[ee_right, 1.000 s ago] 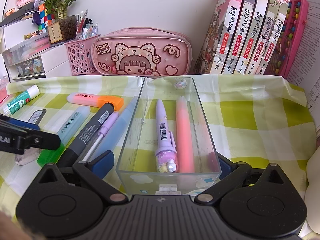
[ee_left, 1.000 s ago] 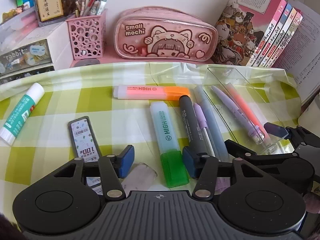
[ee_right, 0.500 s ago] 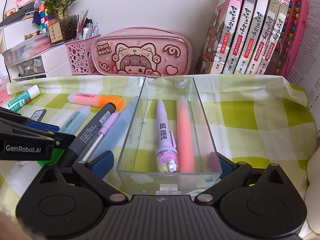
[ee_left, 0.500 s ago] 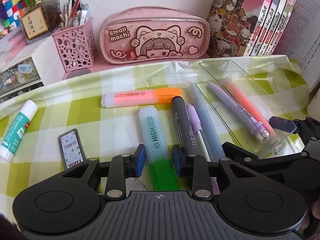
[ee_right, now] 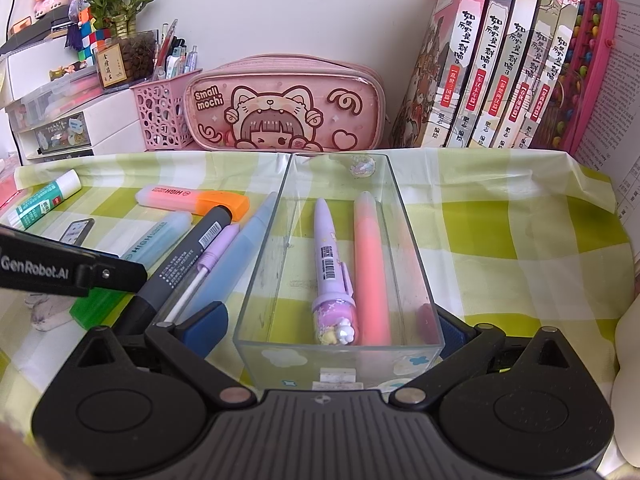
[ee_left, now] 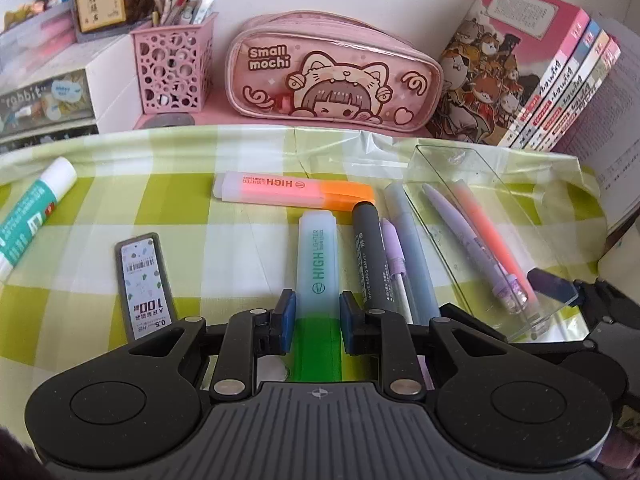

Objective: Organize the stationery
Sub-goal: 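Close the left gripper on the green-capped highlighter, then lift the green-capped highlighter with the left gripper over the clear box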

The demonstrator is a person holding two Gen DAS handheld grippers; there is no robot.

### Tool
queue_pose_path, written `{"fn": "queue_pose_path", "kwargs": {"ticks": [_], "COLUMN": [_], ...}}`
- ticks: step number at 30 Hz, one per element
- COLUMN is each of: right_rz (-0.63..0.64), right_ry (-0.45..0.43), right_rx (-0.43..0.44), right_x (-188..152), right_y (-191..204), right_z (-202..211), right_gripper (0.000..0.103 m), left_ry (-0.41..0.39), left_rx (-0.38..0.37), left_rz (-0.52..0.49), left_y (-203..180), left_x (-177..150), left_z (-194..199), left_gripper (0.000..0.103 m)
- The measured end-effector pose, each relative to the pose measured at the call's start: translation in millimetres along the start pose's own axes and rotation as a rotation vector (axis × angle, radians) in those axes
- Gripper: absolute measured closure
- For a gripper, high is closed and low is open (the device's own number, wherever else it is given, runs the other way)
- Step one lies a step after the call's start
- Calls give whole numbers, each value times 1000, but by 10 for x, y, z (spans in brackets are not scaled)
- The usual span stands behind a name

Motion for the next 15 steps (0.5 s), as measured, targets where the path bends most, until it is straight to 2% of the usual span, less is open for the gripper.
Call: {"fn": "queue_pose_path", "kwargs": {"ticks": [5, 9, 15], "right_rz": [0, -3, -5], "right_ry": [0, -2, -2], "right_rx": [0, 3, 5], "right_x": [7, 8, 11], "right_y": [-8, -9, -4], "right_z": [0, 1, 2], "right_gripper": [2, 2, 2], "left_ry": [38, 43, 15], "left_rx": [-116, -176, -250], "left_rz": [135, 213, 267], "left_y": [83, 102, 57], "left_x": [9, 20, 115], "left_z": [-1, 21, 128], "left_gripper": [81, 81, 81]}}
Point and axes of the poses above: each gripper's, at about its wrist camera, not at the fingertips, and z roughly against the way its jaws point, y to its left, x to its top, the point moved 7 cm from there along -z, roughly the way its jaws point, and after that the axes turned 2 degrees about x, right-handed, at the moved point
